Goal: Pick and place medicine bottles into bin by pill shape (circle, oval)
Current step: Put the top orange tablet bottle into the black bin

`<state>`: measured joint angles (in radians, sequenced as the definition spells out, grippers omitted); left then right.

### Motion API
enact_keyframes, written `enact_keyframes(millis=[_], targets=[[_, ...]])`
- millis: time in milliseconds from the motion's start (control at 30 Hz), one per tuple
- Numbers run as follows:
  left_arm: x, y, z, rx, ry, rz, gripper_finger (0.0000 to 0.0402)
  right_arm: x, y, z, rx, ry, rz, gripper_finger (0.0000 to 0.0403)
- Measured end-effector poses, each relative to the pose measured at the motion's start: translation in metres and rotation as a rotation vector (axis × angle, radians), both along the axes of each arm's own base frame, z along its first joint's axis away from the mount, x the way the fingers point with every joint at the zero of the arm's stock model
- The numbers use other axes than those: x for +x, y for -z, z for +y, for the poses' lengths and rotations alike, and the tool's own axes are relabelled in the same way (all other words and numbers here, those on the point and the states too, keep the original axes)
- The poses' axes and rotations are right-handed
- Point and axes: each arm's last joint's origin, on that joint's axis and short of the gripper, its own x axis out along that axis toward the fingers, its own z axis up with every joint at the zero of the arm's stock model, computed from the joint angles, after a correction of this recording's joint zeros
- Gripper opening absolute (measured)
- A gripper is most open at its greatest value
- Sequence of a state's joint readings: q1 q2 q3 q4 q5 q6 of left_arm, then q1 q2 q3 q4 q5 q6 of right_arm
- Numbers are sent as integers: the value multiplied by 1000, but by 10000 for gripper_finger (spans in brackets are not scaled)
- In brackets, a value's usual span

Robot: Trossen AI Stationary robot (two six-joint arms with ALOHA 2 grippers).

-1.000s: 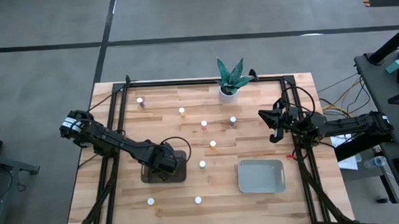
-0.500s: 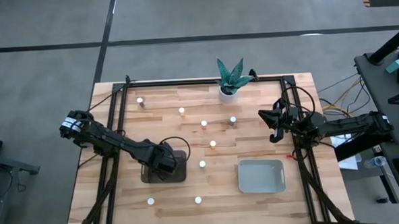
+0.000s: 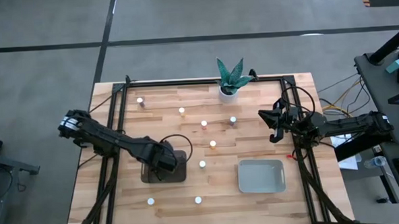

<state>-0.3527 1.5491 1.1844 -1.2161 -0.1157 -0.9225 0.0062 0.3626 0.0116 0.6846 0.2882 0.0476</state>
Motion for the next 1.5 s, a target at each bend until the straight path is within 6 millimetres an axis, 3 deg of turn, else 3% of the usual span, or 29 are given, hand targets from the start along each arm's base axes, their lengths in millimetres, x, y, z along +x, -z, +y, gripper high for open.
enact_keyframes(millis=[333,500,633,867,1267,1500], targets=[[33,-67,7,102,419,-307,176,0,0,0,-36,-6,10,27],[47,-83,5,206,679,-610,176,2,-3,2,-60,-60,16,27],[44,-81,6,314,815,-794,176,9,-18,4,-75,-124,50,27],[18,-73,19,451,855,-1032,176,36,-40,8,-63,-152,202,27],[-57,-71,48,806,637,-1276,176,91,-84,10,-45,-162,411,27],[-88,-63,57,884,593,-1391,176,133,-92,11,-31,-157,537,27]])
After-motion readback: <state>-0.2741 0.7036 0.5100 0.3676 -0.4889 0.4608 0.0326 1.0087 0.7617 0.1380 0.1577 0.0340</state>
